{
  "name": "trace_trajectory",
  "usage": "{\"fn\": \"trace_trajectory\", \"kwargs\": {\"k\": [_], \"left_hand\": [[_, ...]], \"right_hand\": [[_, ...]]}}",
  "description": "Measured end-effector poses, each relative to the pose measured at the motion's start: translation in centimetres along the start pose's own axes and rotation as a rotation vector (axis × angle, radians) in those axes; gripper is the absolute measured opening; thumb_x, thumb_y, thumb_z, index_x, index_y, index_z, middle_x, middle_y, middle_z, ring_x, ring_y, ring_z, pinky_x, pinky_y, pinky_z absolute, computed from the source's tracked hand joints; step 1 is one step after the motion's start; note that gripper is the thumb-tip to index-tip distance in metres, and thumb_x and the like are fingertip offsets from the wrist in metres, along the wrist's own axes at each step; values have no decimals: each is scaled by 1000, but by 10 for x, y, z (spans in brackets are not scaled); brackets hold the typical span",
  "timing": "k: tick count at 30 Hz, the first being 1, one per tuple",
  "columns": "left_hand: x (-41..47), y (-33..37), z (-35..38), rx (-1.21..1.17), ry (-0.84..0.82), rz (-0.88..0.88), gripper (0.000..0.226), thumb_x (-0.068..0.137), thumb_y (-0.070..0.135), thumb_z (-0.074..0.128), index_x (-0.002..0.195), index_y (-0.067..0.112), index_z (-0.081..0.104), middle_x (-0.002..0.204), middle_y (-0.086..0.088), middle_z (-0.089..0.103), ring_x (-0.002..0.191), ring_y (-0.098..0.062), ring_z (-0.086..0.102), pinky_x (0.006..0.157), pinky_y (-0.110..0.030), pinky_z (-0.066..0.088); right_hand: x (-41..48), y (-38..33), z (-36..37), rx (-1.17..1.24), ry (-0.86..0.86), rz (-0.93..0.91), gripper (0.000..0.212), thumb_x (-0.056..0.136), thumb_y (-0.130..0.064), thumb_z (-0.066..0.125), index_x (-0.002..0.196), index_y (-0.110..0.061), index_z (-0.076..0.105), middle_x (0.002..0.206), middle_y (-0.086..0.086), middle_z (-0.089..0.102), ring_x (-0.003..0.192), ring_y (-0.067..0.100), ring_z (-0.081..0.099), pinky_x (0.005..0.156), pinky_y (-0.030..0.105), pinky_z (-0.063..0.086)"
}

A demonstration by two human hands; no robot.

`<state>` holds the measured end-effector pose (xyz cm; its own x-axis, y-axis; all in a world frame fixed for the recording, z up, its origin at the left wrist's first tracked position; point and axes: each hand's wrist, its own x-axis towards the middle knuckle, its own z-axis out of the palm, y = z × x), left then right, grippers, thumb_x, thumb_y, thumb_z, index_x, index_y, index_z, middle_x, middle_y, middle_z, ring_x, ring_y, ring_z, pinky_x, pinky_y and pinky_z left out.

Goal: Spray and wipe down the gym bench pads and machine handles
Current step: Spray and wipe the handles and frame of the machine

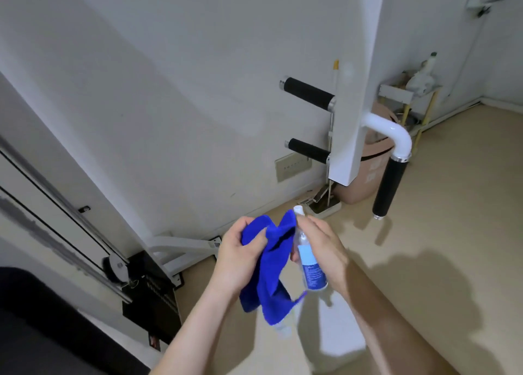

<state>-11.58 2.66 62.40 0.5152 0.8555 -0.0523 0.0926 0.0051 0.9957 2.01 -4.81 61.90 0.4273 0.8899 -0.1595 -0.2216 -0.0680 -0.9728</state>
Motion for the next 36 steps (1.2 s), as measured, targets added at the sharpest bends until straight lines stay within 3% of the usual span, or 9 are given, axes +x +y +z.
{"fn": "trace_trajectory", "kwargs": {"k": [3, 8, 13, 16, 20, 24, 27, 31, 36], "left_hand": [[12, 8, -8, 32, 8, 37, 14, 84, 8, 71, 79, 12, 58, 61, 4, 59, 55, -13, 51, 52, -22, 45], [37, 13, -7, 49, -32, -25, 22, 76, 10, 77, 84, 10, 56, 66, -8, 62, 56, -22, 56, 55, -33, 49], [78, 14, 1, 51, 18, -3, 20, 75, 13, 78, 89, 14, 63, 76, -7, 69, 71, -22, 65, 70, -37, 54], [96, 14, 3, 104, 45, 12, 19, 70, 21, 74, 86, 20, 64, 80, -6, 71, 75, -21, 67, 75, -40, 56], [120, 15, 8, 136, 73, 11, 18, 68, 20, 71, 84, 21, 63, 77, -4, 71, 73, -21, 67, 72, -40, 56], [142, 4, 9, 364, -83, -45, 35, 68, 15, 72, 95, 34, 62, 87, 9, 71, 77, -10, 68, 73, -31, 59], [152, -11, 12, 556, -359, -61, 53, 62, 27, 77, 109, 42, 59, 97, 16, 70, 89, -2, 66, 82, -23, 54], [162, -22, 22, 729, -465, 12, 24, 59, 37, 68, 81, 40, 59, 80, 16, 70, 79, -3, 64, 70, -22, 51], [179, -12, 19, 712, -601, -14, 31, 57, 41, 75, 86, 33, 68, 80, 11, 74, 78, -5, 68, 76, -25, 55]], "right_hand": [[17, -10, -2, -5, 118, 65, 65, 77, -73, 56, 75, -8, 64, 65, 10, 57, 53, 19, 56, 62, 29, 49], [61, -26, 3, 9, 386, 17, 65, 90, -60, 51, 66, -1, 62, 56, 9, 59, 52, 20, 57, 58, 27, 47], [121, -28, 3, -82, 564, -12, 62, 84, -63, 46, 48, -13, 56, 50, 3, 62, 58, 28, 60, 68, 38, 51], [143, -22, 7, -244, 691, -3, 66, 87, -59, 33, 57, -6, 60, 67, 14, 66, 72, 35, 61, 70, 41, 52], [157, -15, 9, -188, 735, -113, 59, 97, -45, 40, 78, 7, 58, 78, 23, 60, 78, 37, 55, 61, 34, 41], [154, -11, 18, 16, 674, -87, 48, 95, -50, 48, 73, -10, 66, 67, -3, 56, 72, 20, 54, 70, 35, 42], [152, -9, 25, 95, 692, -50, 47, 92, -53, 52, 64, -17, 63, 57, -5, 54, 62, 19, 55, 67, 34, 46], [151, -5, 35, 179, 841, -110, 51, 83, -59, 47, 62, -14, 58, 54, -4, 53, 62, 20, 53, 67, 37, 43], [149, -9, 21, 333, 771, -99, 53, 93, -48, 53, 64, -5, 62, 46, 1, 49, 48, 18, 45, 51, 26, 38]]}}
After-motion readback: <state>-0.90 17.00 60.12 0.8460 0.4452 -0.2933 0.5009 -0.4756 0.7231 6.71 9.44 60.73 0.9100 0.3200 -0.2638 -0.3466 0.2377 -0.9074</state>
